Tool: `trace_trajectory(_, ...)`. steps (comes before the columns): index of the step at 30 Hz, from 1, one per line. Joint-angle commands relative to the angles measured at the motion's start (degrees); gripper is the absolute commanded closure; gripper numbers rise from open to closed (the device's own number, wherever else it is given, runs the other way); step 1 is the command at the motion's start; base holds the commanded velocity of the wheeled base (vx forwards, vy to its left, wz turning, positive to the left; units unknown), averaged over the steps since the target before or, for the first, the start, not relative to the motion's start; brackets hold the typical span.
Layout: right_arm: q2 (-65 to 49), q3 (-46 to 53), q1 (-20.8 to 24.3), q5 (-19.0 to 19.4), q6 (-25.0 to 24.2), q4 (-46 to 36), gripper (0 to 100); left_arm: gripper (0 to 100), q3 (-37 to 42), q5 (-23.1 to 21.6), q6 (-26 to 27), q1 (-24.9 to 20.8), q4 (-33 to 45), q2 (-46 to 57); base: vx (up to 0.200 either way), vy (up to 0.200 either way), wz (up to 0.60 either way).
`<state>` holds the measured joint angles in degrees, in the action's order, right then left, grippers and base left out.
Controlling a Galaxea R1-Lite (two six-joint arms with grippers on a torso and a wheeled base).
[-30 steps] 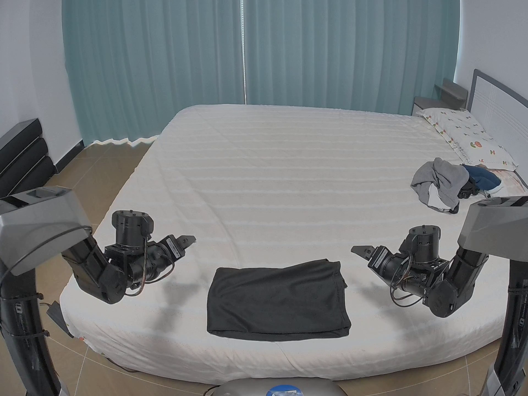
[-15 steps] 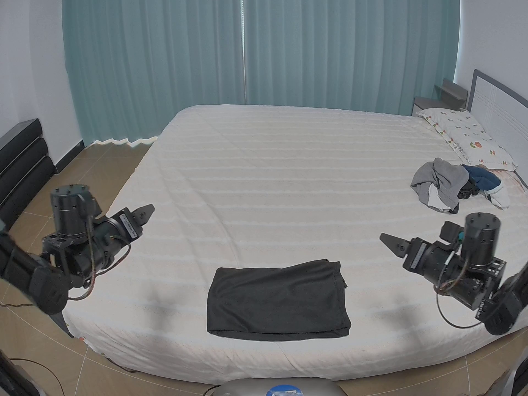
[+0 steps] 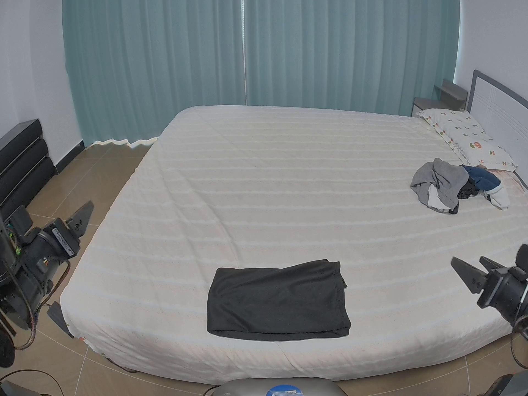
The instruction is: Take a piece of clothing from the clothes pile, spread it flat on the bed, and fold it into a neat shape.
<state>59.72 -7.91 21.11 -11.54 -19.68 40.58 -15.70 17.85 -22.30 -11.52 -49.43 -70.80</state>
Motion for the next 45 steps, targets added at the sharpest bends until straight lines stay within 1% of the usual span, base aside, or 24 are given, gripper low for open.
trace_trajectory(1, -33.88, 0.70, -6.61, -1.11, 4.82, -26.17, 0, 0, 10.08, 5.53, 8.67, 0.09, 1.88, 22.99, 0.000, 0.000, 0.00)
trace_trajectory(3, -36.52, 0.35, -8.37, -1.11, 4.82, -29.24, 0, 0, 10.16, 7.11, 9.73, 0.01, 3.99, 25.80, 0.000, 0.000, 0.00)
trace_trajectory(5, -40.30, -0.70, -11.89, -1.11, 5.35, -33.81, 0, 0, 10.08, 9.40, 11.31, 0.09, 8.65, 31.16, 0.000, 0.000, 0.00)
trace_trajectory(9, -46.89, -3.16, -16.98, -0.14, 7.90, -43.13, 0, 0, 9.72, 11.51, 16.23, 0.01, 18.50, 41.27, 0.000, 0.000, 0.00)
trace_trajectory(10, -46.89, -3.16, -16.98, -0.14, 7.90, -43.13, 0, 0, 9.72, 11.51, 16.23, 0.01, 18.50, 41.27, 0.000, 0.000, 0.00)
trace_trajectory(11, -51.02, -5.45, -17.16, -0.06, 9.57, -49.37, 0, 0, 9.37, 11.95, 18.78, 0.09, 23.42, 47.16, 0.000, 0.000, 0.00)
trace_trajectory(13, -54.62, -8.08, -17.42, -0.14, 12.38, -56.05, 0, 0, 9.29, 12.30, 21.33, 0.18, 28.69, 53.40, 0.000, 0.000, 0.00)
trace_trajectory(14, -54.62, -8.08, -17.42, -0.14, 12.38, -56.05, 0, 0, 9.29, 12.30, 21.33, 0.18, 28.69, 53.40, 0.000, 0.000, 0.00)
trace_trajectory(15, -56.38, -9.67, -19.00, 0.12, 14.05, -59.57, 0, 0, 9.29, 12.39, 21.77, 1.06, 32.56, 56.92, 0.000, 0.000, 0.00)
trace_trajectory(17, -58.67, -10.19, -20.67, 0.56, 15.46, -62.03, 0, 0, 8.93, 12.30, 21.95, 3.61, 36.25, 61.13, 0.000, 0.000, 0.00)
trace_trajectory(19, -59.72, -9.67, -20.94, 0.12, 16.16, -61.94, 0, 0, 8.93, 12.30, 22.12, 4.75, 37.48, 62.89, 0.000, 0.000, 0.00)
trace_trajectory(20, -59.72, -9.40, -20.94, -0.06, 16.60, -61.59, 0, 0, 8.93, 12.12, 22.38, 6.60, 38.53, 65.00, 0.000, 0.000, 0.00)
trace_trajectory(25, -59.63, -10.63, -20.94, 0.56, 16.86, -61.41, 0, 0, 7.88, 11.60, 22.74, 12.57, 38.71, 68.08, 0.000, 0.000, 0.00)
trace_trajectory(29, -59.63, -12.65, -21.11, 2.05, 18.36, -60.18, 0, 0, 6.65, 12.04, 22.38, 12.66, 38.80, 68.17, 0.000, 0.000, 0.00)
trace_trajectory(30, -59.63, -12.65, -21.11, 4.69, 18.88, -58.95, 0, 0, 6.47, 12.04, 22.12, 12.66, 38.80, 68.17, 0.000, 0.000, 0.00)
trace_trajectory(31, -59.63, -12.65, -21.11, 4.69, 18.88, -58.95, 0, 0, 6.47, 12.04, 22.12, 12.66, 38.80, 68.17, 0.000, 0.000, 0.00)
trace_trajectory(32, -59.63, -11.78, -21.11, 7.15, 18.80, -57.90, 0, 0, 6.65, 12.04, 21.86, 12.66, 38.89, 68.25, 0.000, 0.000, 0.00)
trace_trajectory(33, -59.63, -10.11, -21.11, 7.77, 18.80, -57.28, 0, 0, 7.18, 11.95, 21.95, 12.66, 39.06, 68.17, 0.000, 0.000, 0.00)
trace_trajectory(36, -59.63, -5.10, -21.11, 7.77, 18.80, -52.45, 0, 0, 8.76, 11.77, 22.38, 12.66, 39.85, 68.25, 0.000, 0.000, 0.00)
trace_trajectory(37, -59.63, -2.55, -21.11, 7.77, 18.97, -49.46, 0, 0, 9.37, 11.60, 22.47, 12.57, 39.85, 68.34, 0.000, 0.000, 0.00)
trace_trajectory(40, -59.63, 6.33, -21.11, 7.85, 19.94, -36.80, 0, 0, 11.75, 11.60, 22.38, 12.57, 39.41, 68.43, 0.000, 0.000, 0.00)
trace_trajectory(41, -59.63, 7.91, -21.11, 7.68, 20.82, -34.34, 0, 0, 12.54, 11.51, 22.38, 12.57, 39.41, 68.52, 0.000, 0.000, 0.00)
trace_trajectory(44, -59.72, 7.74, -21.11, 8.03, 21.35, -35.13, 0, 0, 14.38, 10.89, 22.82, 11.70, 39.41, 70.36, 0.000, 0.000, 0.00)
trace_trajectory(45, -59.63, 7.91, -21.11, 7.94, 21.35, -36.01, 0, 0, 14.91, 9.75, 23.00, 11.70, 39.33, 70.45, 0.000, 0.000, 0.00)
